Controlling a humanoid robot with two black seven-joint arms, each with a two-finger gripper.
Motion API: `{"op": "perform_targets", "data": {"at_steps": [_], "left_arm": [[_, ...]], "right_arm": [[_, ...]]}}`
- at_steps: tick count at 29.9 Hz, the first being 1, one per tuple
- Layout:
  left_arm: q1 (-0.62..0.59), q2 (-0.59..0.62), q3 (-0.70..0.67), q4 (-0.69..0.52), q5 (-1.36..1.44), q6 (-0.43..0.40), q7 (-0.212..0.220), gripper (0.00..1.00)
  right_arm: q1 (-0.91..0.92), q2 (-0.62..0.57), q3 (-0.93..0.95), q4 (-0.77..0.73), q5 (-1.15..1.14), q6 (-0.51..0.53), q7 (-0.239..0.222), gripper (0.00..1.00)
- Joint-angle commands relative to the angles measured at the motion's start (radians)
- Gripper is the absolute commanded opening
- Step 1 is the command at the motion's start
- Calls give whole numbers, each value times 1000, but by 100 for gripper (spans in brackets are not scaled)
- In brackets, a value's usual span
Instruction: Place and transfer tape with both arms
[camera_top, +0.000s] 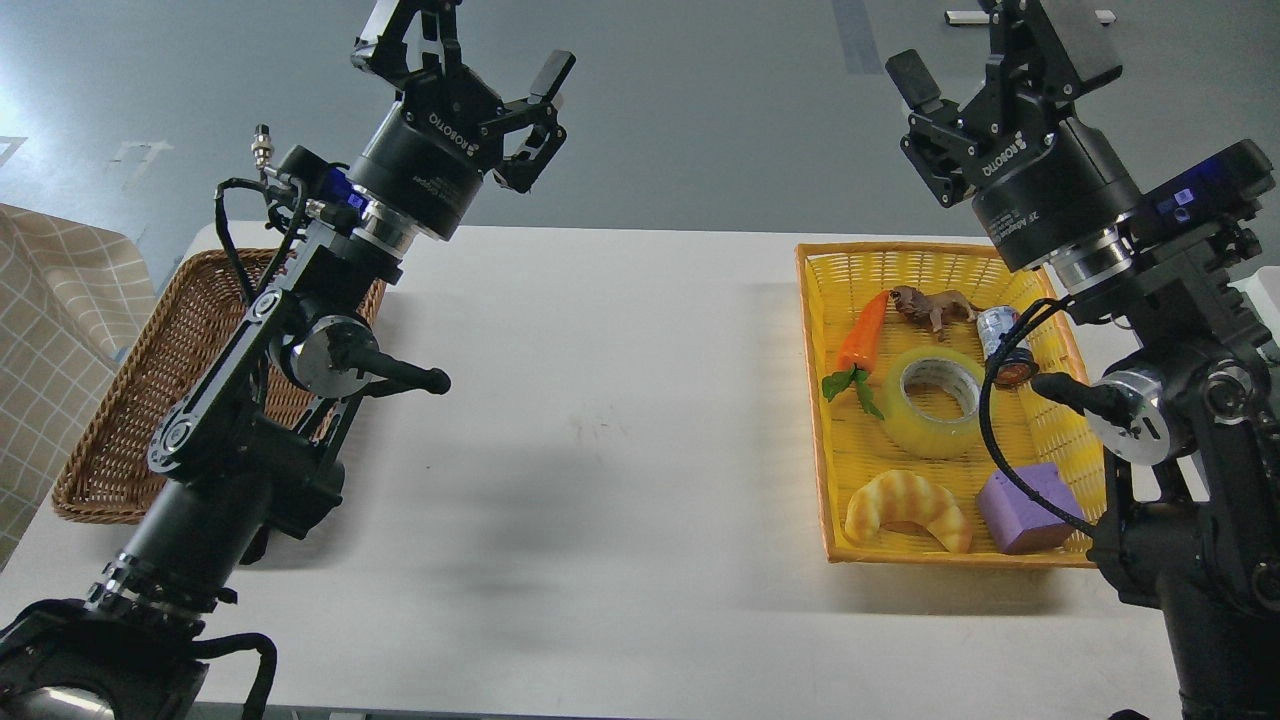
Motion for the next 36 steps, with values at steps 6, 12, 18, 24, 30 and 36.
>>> {"op": "perform_targets", "data": {"at_steps": [6, 12, 18, 24, 30, 36], "left_arm": [[3, 2, -4, -9, 0, 35, -46, 98], [6, 5, -1, -8, -2, 30, -44, 98], [6, 5, -4, -9, -2, 26, -49, 98], [6, 0, -9, -8, -5, 30, -55, 98], [7, 2, -10, -8, -5, 30, -55, 98], [7, 0, -12, -8, -28, 32, -72, 98]], "right_arm": [[-10, 0, -2, -3, -1, 0, -2, 99], [-13, 0, -2, -3, 0, 0, -2, 99], [-13, 0, -2, -2, 0, 0, -2, 99], [-18, 0, 5, 0, 0, -9, 0, 99], [-18, 0, 5, 0, 0, -8, 0, 99], [-19, 0, 11, 1, 0, -15, 0, 99]]}}
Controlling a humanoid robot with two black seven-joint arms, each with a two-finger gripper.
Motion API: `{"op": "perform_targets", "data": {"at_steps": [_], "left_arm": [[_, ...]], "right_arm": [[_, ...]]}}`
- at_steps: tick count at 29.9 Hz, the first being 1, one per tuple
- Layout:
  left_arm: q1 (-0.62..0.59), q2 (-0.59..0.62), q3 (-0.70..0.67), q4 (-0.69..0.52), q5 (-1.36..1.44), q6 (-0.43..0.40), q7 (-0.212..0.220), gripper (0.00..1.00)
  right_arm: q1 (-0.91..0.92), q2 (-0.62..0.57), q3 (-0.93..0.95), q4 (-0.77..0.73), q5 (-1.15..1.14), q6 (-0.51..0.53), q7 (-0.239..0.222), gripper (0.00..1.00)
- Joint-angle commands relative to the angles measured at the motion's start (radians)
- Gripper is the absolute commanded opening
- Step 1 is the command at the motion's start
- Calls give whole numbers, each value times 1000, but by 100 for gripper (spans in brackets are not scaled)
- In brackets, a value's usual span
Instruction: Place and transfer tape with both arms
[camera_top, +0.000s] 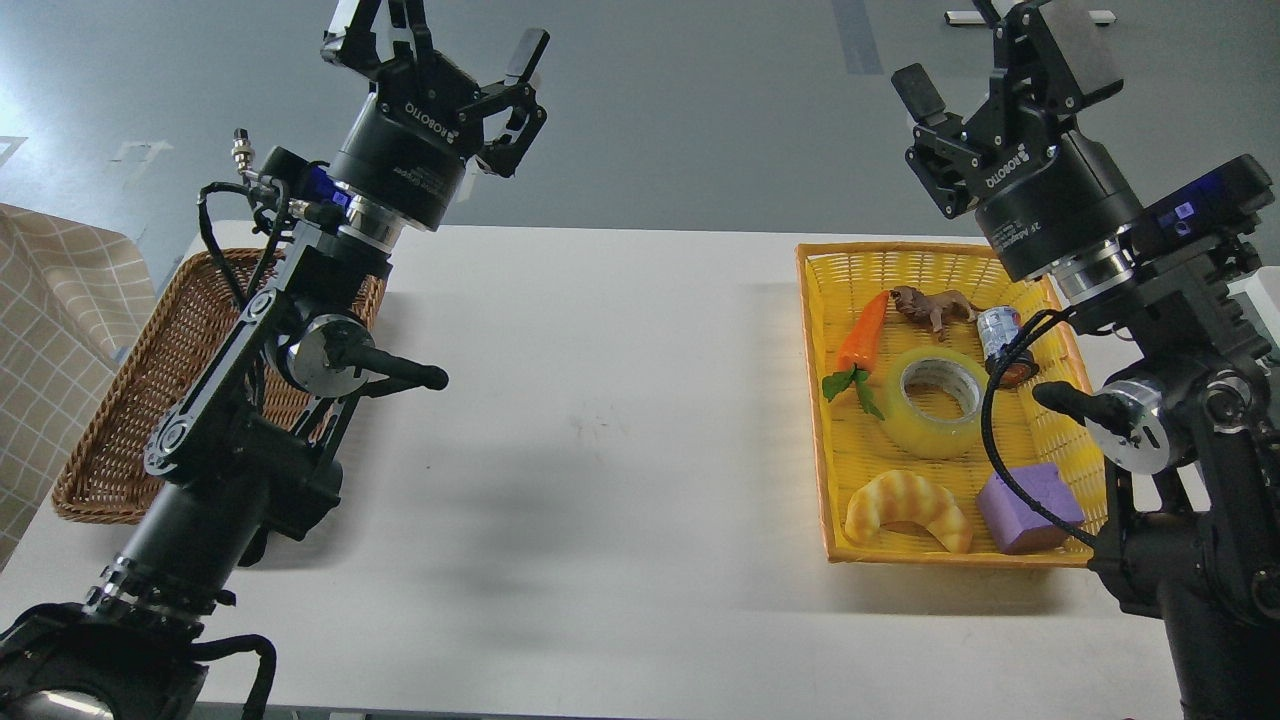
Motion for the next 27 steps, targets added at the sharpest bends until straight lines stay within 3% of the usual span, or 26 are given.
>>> {"op": "perform_targets", "data": {"at_steps": [1, 27], "left_arm": [[0, -1, 0, 0, -28, 3, -9, 98], [-9, -2, 19, 0, -29, 8, 14, 98]], "right_arm": [[0, 0, 8, 1, 0, -9, 0, 99], [1, 0, 28, 3, 0, -7, 2, 99]]}}
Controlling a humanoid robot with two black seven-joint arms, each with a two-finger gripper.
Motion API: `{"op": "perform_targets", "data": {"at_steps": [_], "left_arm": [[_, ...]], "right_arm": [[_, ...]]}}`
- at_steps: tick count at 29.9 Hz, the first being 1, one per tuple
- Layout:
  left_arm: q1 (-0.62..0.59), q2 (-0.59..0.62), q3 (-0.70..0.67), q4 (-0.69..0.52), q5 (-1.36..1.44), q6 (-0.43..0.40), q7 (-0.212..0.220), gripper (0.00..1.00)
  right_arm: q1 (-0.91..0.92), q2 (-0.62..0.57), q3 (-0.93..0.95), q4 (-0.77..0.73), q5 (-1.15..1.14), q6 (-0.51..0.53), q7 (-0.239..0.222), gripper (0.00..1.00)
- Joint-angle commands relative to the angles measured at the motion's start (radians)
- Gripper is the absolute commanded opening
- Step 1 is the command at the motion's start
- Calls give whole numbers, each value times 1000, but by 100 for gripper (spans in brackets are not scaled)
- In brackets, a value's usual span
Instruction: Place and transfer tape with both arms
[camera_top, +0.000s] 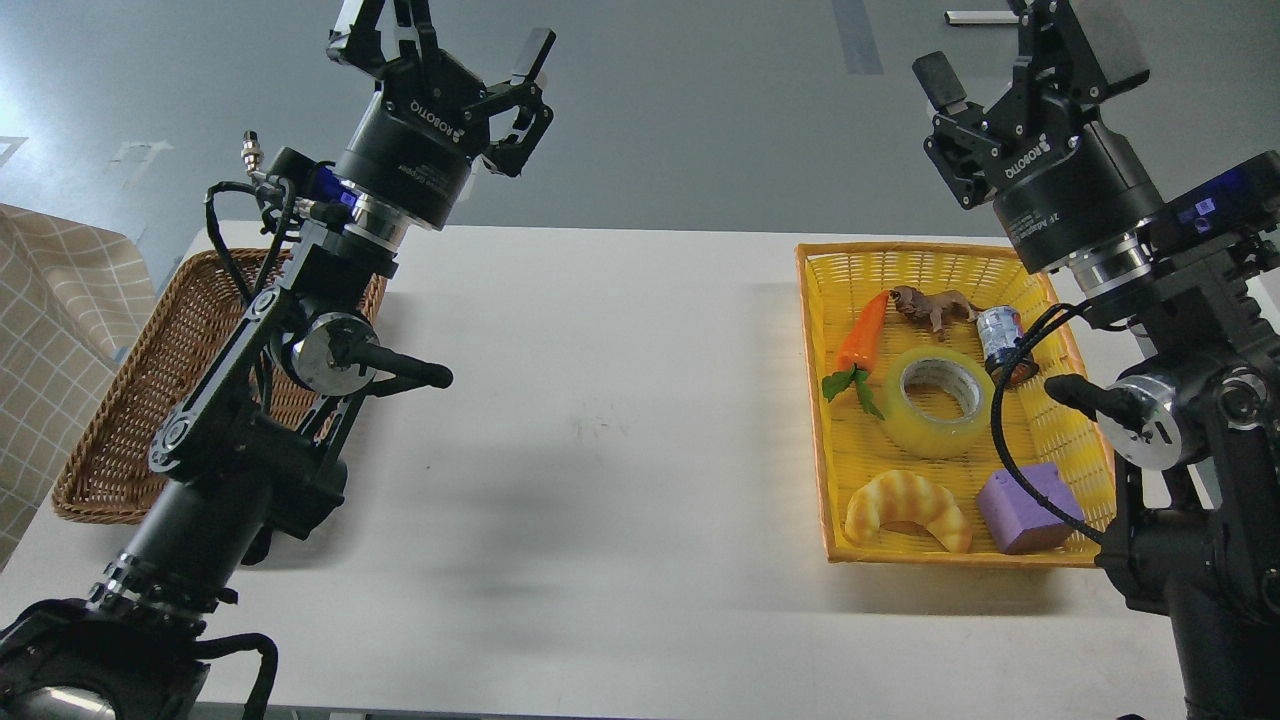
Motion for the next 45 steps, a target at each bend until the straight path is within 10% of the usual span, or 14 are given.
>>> {"op": "perform_targets", "data": {"at_steps": [1, 16, 35, 45], "left_arm": [[0, 0, 1, 0, 0, -1, 0, 98], [-7, 15, -1, -6, 2, 0, 42, 98], [-2, 33, -1, -5, 0, 2, 43, 98], [6, 38, -15, 0, -3, 2, 42, 98]], "right_arm": [[-2, 0, 1, 0, 0, 2, 1, 99], [2, -15, -12, 17, -3, 12, -1, 99], [-34, -621, -220, -1, -404, 14, 2, 97], [-36, -614, -297, -127, -854, 6, 137, 97]]}}
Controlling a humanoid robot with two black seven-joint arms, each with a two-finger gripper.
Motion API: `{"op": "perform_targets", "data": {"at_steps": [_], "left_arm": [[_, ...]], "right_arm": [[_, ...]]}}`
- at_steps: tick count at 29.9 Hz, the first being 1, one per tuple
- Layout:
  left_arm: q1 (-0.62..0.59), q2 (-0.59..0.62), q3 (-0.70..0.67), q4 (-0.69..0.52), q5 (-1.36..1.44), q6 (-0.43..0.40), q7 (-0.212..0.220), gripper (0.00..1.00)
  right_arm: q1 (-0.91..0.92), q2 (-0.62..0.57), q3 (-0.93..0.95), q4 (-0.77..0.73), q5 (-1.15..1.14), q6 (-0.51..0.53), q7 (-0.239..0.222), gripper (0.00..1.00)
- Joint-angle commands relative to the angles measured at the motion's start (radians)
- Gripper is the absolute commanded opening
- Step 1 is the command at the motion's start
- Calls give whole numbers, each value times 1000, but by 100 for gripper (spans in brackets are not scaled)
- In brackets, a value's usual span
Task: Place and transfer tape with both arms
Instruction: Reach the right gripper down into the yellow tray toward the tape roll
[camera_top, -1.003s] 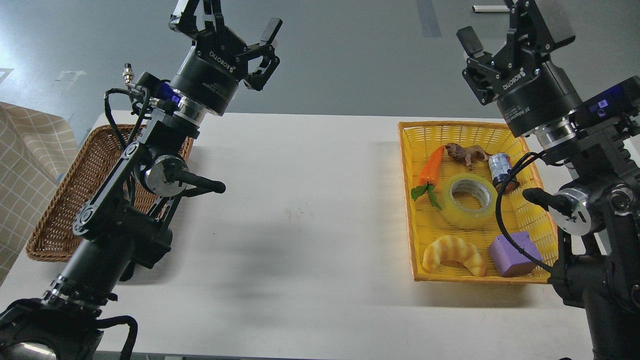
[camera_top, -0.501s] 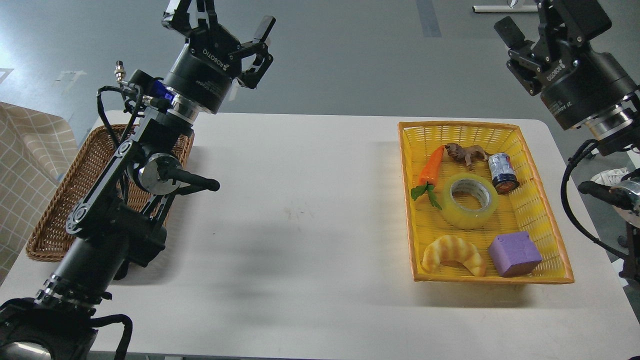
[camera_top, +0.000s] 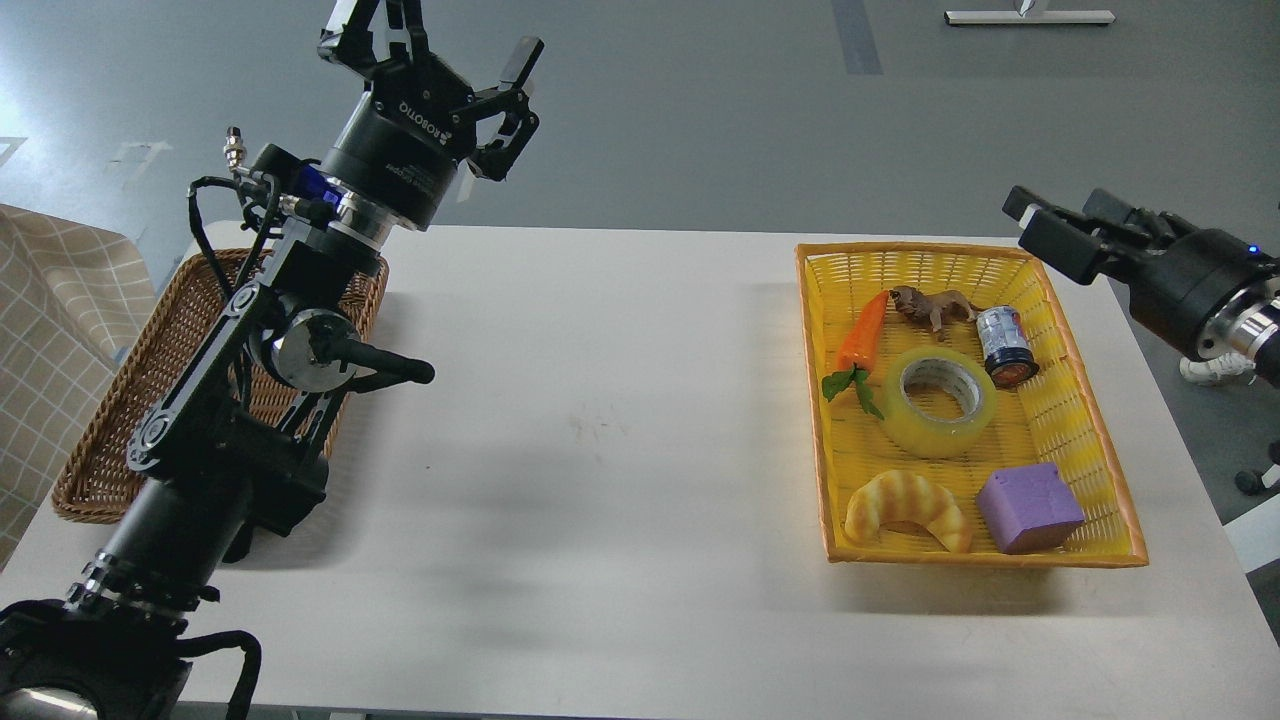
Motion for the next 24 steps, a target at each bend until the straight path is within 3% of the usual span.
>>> {"op": "perform_targets", "data": {"at_steps": [1, 10, 18, 24], "left_arm": [[0, 4, -4, 3, -1, 0, 0, 98], [3, 17, -14, 6, -5, 0, -2, 98], [0, 38, -13, 19, -31, -3, 0, 98], [0, 49, -10, 22, -31, -3, 0, 98]], "right_arm": [[2, 12, -35, -31, -111, -5, 26, 97], [-4, 52, -43, -98, -160, -18, 30, 95], [-32, 147, -72, -267, -160, -84, 23, 95], [-36, 156, -126, -287, -171, -94, 23, 95]]}}
